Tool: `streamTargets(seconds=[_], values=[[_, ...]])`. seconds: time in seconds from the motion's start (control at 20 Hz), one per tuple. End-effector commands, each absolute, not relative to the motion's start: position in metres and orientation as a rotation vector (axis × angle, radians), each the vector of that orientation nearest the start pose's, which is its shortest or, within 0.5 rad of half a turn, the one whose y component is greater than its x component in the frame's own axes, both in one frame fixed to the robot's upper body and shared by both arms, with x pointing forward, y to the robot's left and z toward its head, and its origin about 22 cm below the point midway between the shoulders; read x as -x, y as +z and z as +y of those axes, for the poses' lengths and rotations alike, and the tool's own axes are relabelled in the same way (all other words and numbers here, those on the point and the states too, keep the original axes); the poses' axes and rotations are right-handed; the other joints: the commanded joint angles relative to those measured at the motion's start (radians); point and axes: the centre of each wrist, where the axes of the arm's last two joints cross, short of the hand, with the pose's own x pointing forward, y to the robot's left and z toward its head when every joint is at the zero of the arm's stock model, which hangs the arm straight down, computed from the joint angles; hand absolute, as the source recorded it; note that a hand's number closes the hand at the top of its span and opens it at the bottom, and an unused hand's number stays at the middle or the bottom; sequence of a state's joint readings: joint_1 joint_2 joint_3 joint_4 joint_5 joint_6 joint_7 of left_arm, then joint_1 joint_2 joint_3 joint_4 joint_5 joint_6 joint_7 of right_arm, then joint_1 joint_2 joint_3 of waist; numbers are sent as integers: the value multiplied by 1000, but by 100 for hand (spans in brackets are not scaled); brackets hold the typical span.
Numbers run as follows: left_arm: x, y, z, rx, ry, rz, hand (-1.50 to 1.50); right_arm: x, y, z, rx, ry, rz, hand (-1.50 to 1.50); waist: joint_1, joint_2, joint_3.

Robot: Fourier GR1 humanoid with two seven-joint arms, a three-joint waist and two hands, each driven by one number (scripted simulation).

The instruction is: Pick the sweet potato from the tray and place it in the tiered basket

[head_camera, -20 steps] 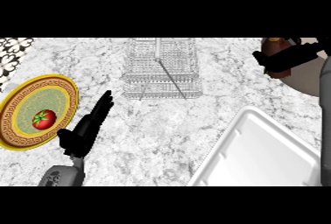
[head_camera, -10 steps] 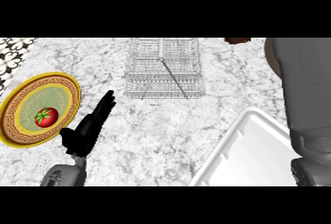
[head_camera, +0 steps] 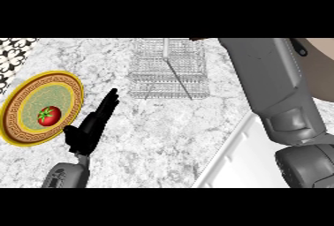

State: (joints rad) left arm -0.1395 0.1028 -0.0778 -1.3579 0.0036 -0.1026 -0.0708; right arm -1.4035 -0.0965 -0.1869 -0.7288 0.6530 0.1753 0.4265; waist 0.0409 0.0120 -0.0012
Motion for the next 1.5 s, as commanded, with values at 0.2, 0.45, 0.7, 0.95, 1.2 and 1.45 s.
streamTargets(seconds=[0.2,0.45,0.7,0.95,1.2,1.45], values=[[-270,-19,232,124,-278,-1541,0,-453,264,-36,487,806,-1555,150,15,6,0],[-277,-19,228,119,-271,-1561,0,-458,263,-35,396,757,-1542,150,19,10,-1],[-275,-23,222,99,-247,-1544,0,-456,258,-22,260,742,-1445,150,1,0,0],[-262,-26,221,123,-273,-1525,0,-459,256,-21,102,560,-1224,-150,27,-1,0],[-273,-16,224,112,-254,-1541,0,-462,243,-32,57,460,-1288,-150,-7,-4,0],[-266,-23,231,97,-257,-1554,0,-464,260,-44,262,265,-1429,-150,-4,-1,0]])
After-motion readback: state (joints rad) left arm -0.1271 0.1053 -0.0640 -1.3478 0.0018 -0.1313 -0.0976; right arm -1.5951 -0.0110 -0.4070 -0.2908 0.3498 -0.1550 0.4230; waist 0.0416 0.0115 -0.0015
